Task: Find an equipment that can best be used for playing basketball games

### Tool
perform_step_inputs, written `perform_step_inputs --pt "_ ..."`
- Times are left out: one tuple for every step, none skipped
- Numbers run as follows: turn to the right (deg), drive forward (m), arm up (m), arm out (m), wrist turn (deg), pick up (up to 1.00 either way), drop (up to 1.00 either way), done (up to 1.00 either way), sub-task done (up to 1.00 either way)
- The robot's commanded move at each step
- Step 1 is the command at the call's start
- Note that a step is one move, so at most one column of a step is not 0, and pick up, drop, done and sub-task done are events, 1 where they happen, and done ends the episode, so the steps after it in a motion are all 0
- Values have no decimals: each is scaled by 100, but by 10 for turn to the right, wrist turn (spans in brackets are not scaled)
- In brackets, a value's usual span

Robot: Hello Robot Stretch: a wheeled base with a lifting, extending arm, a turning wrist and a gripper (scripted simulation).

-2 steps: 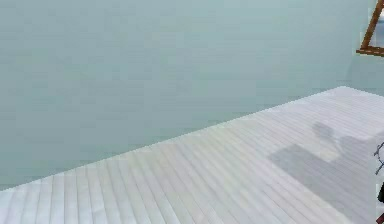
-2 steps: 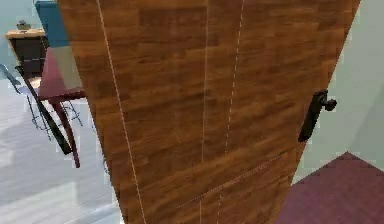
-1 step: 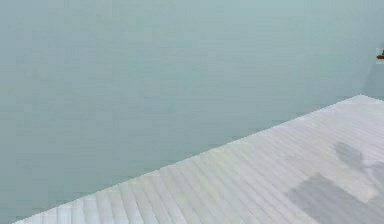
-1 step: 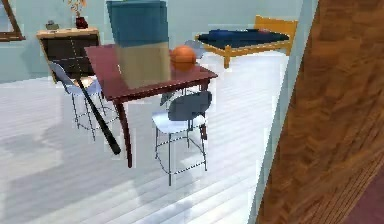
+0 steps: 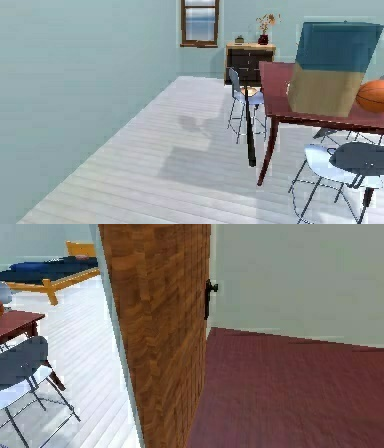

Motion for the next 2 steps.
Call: perform_step_inputs --pt "120 0 0 0 0 0 0 0 0" --pt "0 70 0 0 0 0 0 0 0"
